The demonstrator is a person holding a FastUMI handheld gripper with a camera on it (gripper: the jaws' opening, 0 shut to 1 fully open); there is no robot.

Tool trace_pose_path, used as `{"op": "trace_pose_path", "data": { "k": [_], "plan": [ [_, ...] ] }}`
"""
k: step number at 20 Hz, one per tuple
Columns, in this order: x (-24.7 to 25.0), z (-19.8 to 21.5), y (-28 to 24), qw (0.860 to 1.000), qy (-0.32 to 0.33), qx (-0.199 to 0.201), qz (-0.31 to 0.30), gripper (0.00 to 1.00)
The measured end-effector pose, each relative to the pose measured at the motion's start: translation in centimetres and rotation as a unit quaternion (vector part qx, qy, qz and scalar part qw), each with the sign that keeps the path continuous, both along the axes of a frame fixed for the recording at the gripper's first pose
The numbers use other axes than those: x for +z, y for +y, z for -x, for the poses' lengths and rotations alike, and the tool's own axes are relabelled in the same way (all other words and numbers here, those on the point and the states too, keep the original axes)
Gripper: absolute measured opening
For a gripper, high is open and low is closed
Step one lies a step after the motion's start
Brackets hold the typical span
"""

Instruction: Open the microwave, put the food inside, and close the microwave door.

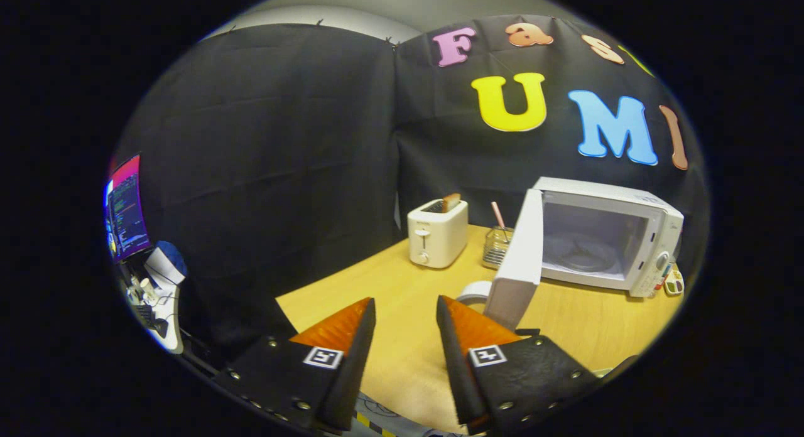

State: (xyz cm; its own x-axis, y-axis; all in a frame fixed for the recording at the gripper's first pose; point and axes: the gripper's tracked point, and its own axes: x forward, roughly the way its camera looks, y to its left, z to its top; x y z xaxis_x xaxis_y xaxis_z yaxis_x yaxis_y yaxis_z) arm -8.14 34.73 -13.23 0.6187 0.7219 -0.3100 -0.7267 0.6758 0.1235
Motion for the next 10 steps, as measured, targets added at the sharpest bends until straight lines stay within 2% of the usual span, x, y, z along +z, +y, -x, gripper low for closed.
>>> {"op": "trace_pose_path", "data": {
  "k": [1,2,3,6,10],
  "plan": [
    [1.6,0.1,-0.2,1.0,-0.014,0.006,-0.01,0.7],
    [3.3,0.1,-0.7,0.999,-0.03,0.01,-0.021,0.9],
    [5.1,-0.1,-1.1,0.998,-0.048,0.007,-0.031,0.97],
    [9.0,-2.4,-3.5,0.995,-0.088,-0.017,-0.054,0.97],
    [10.4,-7.0,-8.2,0.988,-0.115,-0.078,-0.062,0.97]
  ]
}}
